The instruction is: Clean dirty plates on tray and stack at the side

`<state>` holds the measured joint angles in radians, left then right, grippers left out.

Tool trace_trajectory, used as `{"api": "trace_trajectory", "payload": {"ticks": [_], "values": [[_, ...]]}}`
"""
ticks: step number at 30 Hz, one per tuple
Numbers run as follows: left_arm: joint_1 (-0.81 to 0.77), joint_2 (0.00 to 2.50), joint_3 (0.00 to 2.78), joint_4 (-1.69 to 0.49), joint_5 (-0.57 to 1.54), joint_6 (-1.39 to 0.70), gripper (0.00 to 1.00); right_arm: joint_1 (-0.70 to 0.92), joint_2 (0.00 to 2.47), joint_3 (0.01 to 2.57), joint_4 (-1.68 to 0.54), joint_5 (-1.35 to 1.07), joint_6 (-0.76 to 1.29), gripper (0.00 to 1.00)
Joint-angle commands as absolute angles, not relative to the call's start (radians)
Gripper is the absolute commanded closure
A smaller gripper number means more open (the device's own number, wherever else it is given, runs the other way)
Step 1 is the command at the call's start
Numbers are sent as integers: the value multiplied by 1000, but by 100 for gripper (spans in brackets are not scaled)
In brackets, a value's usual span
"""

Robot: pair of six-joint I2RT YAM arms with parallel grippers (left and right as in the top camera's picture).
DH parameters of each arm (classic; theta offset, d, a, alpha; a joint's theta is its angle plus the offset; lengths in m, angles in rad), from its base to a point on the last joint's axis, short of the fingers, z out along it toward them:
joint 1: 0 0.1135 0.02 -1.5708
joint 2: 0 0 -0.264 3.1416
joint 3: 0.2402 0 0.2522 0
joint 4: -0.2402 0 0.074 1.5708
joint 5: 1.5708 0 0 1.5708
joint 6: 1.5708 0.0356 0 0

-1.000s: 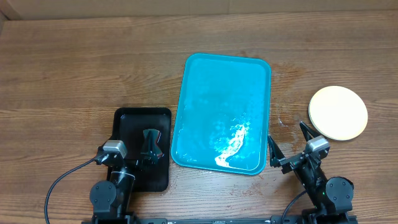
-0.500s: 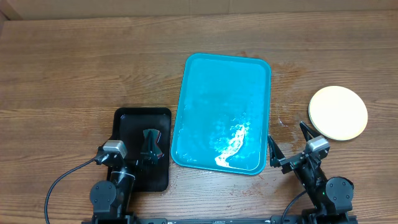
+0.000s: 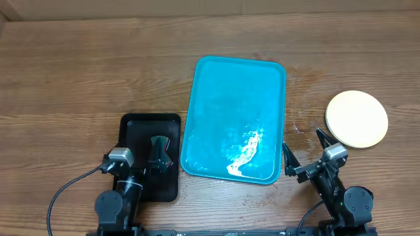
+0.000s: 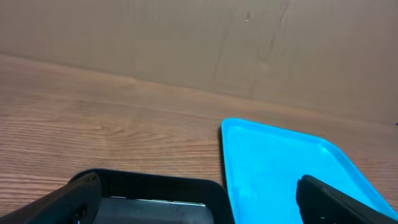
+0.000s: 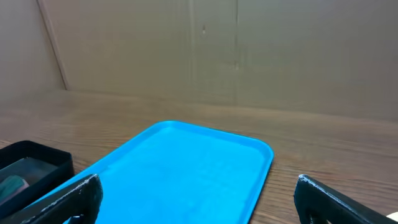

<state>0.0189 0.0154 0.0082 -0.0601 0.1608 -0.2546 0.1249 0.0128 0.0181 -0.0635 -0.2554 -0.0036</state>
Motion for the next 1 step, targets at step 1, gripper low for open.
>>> {"api": "trace_trajectory", "payload": {"ticks": [1], "values": [[12,4,5,-63,157,-239,0,122,4,8,-57,-256,-1,0]]}}
